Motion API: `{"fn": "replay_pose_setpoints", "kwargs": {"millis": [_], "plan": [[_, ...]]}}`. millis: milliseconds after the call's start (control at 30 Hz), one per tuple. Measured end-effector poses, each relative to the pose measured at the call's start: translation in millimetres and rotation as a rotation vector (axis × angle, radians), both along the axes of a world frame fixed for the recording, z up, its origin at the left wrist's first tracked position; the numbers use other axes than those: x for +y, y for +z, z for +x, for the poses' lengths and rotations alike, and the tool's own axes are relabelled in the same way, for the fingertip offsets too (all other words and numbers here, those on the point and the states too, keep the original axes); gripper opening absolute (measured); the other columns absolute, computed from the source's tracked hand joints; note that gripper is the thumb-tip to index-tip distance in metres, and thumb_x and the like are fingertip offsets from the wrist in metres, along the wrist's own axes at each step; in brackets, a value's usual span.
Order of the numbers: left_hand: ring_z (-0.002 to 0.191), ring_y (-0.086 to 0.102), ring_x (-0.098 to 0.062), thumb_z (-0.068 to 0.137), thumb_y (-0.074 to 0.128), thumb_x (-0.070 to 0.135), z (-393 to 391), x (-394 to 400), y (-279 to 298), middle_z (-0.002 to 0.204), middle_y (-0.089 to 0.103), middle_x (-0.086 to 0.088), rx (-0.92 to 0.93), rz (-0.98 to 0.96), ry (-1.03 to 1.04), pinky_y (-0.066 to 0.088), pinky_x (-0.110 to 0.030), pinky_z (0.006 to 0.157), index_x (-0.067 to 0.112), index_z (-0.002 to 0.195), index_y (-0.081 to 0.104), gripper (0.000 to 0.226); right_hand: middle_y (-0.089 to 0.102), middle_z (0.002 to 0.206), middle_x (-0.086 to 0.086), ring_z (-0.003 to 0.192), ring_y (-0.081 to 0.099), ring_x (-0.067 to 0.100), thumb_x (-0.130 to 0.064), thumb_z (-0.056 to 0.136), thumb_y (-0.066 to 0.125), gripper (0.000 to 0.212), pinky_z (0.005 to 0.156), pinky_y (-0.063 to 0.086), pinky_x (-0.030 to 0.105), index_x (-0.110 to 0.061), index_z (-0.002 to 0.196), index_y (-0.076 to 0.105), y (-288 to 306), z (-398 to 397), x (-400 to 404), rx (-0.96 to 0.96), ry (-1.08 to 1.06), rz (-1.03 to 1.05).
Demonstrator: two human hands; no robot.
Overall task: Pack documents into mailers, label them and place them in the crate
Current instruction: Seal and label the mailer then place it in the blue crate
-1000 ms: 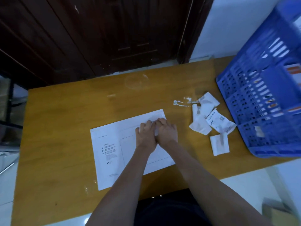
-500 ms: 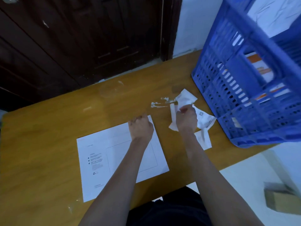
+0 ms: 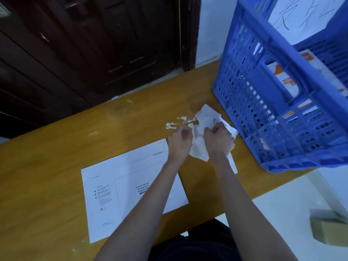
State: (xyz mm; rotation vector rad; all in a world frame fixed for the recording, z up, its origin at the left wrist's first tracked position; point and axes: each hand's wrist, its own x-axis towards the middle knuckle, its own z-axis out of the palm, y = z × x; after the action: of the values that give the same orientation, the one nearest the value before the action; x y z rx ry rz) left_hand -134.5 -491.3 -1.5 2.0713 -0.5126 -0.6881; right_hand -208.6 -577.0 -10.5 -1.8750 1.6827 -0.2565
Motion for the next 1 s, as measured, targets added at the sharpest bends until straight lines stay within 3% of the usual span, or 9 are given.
{"fn": "replay_pose_setpoints", "kwargs": {"millis": [133,300,433,533,667,767,1000], "plan": [[0.093,0.064,-0.015,0.091,0.061,0.018,3.4,-12.6,20.4,0.095,0.068,-0.001,0.429,-0.152,0.130,0.050,-0.029,0.086,0.013,0.098,0.066,0.010,0.048,0.060,-0.006,0.063,0.046,0.022,-0.024,0.080,0.054,0.011,0.075,0.041,0.033,-0.014,0.075,0.051,15.4,11.2,16.8,-0.143,0.238,-0.101],[0.090,0.067,-0.022,0.079,0.074,0.008,17.9,6.7,21.1,0.095,0.070,-0.010,0.572,-0.225,0.326,0.053,-0.030,0.083,0.008,0.093,0.070,0.014,0.055,0.064,-0.009,0.065,0.055,0.014,-0.020,0.074,0.057,0.003,0.057,0.041,0.027,-0.019,0.077,0.056,15.8,19.3,36.9,-0.335,0.440,-0.025],[0.082,0.067,-0.019,0.083,0.067,0.004,30.4,29.0,18.5,0.100,0.068,-0.016,0.757,-0.330,0.403,0.056,-0.022,0.069,-0.001,0.106,0.068,0.024,0.057,0.072,-0.008,0.068,0.054,0.008,-0.012,0.079,0.063,0.011,0.069,0.049,0.035,-0.018,0.083,0.054,14.6,28.2,48.6,-0.530,0.427,0.191],[0.089,0.068,-0.018,0.089,0.061,0.005,37.1,45.8,21.2,0.106,0.068,-0.016,0.815,-0.420,0.370,0.057,-0.025,0.078,-0.006,0.112,0.065,0.025,0.056,0.074,-0.007,0.068,0.053,0.004,-0.010,0.080,0.063,0.014,0.072,0.049,0.032,-0.019,0.086,0.054,18.7,37.3,53.9,-0.588,0.437,0.270],[0.086,0.069,-0.013,0.092,0.055,0.005,44.8,62.7,25.1,0.098,0.070,-0.009,0.856,-0.484,0.336,0.056,-0.022,0.077,0.001,0.102,0.068,0.016,0.057,0.074,-0.008,0.069,0.053,0.004,-0.008,0.078,0.064,0.014,0.073,0.048,0.029,-0.017,0.085,0.056,23.9,48.0,61.2,-0.607,0.436,0.305],[0.084,0.069,-0.012,0.092,0.057,0.005,48.4,70.3,28.0,0.090,0.072,-0.005,0.855,-0.475,0.334,0.056,-0.021,0.078,0.007,0.094,0.069,0.013,0.058,0.076,-0.007,0.070,0.054,0.006,-0.009,0.077,0.065,0.013,0.073,0.049,0.028,-0.016,0.085,0.058,25.7,52.2,65.3,-0.590,0.451,0.295],[0.075,0.071,-0.013,0.082,0.071,0.005,48.5,79.9,31.6,0.090,0.072,-0.008,0.753,-0.380,0.472,0.057,-0.018,0.070,0.006,0.098,0.070,0.016,0.062,0.080,-0.007,0.073,0.057,0.002,-0.008,0.078,0.068,0.011,0.071,0.049,0.017,-0.014,0.085,0.062,28.1,50.8,68.1,-0.580,0.485,0.248]]}}
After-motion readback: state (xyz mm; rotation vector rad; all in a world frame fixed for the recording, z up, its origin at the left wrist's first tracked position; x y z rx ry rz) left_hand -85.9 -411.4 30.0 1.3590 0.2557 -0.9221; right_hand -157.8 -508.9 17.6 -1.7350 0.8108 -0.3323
